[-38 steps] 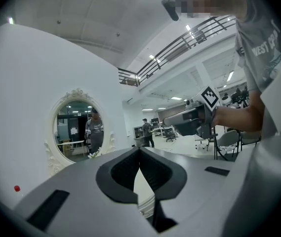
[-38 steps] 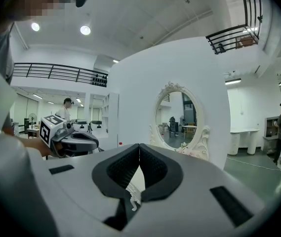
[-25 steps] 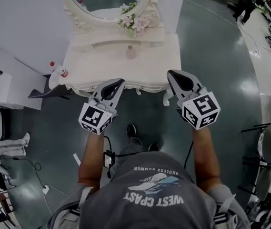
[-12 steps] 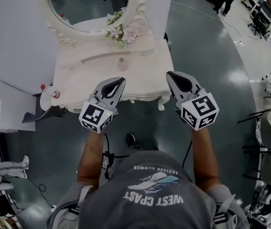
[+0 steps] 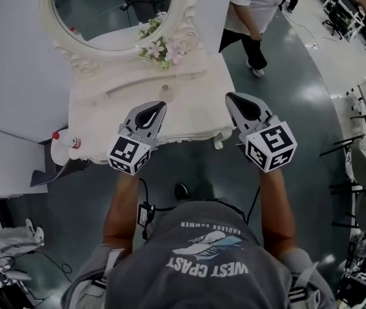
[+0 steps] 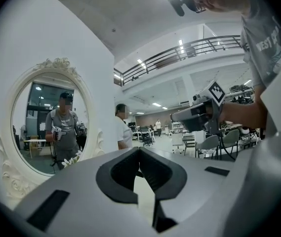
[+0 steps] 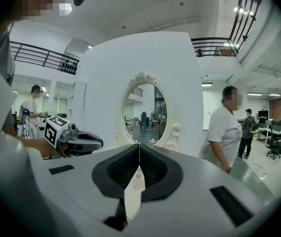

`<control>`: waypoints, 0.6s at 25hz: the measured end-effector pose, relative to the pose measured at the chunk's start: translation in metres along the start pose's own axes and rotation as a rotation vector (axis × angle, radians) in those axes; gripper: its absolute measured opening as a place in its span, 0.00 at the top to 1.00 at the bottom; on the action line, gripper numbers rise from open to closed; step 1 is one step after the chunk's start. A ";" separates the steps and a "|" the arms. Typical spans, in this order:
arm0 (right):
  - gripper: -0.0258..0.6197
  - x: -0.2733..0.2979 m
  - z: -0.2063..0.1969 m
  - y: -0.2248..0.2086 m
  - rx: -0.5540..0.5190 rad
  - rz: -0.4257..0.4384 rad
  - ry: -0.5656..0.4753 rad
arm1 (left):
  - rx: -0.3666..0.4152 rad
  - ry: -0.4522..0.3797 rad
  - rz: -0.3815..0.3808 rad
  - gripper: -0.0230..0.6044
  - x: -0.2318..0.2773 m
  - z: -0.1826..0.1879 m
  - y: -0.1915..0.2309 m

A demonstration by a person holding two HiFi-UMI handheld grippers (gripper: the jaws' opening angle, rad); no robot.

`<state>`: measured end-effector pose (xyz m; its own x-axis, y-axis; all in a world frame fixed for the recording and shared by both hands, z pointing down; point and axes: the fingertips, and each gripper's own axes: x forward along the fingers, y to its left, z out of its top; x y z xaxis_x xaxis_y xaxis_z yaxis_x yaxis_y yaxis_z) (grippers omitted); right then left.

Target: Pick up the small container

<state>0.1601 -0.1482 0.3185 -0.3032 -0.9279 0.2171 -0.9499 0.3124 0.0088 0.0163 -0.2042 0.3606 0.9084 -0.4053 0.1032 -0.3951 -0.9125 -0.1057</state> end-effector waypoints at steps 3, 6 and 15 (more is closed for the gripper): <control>0.92 0.011 0.001 0.001 -0.004 -0.014 0.011 | -0.009 0.004 -0.013 0.94 0.004 -0.009 0.014; 0.92 0.021 0.001 0.003 -0.009 -0.014 0.023 | -0.028 0.007 -0.013 0.94 0.008 -0.016 0.026; 0.92 0.057 -0.006 -0.014 -0.002 0.028 0.051 | -0.084 0.027 0.026 0.94 0.027 -0.040 0.059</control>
<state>0.1562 -0.2044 0.3371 -0.3256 -0.9071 0.2666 -0.9408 0.3389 0.0043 0.0124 -0.2709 0.3966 0.8941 -0.4290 0.1285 -0.4295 -0.9027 -0.0251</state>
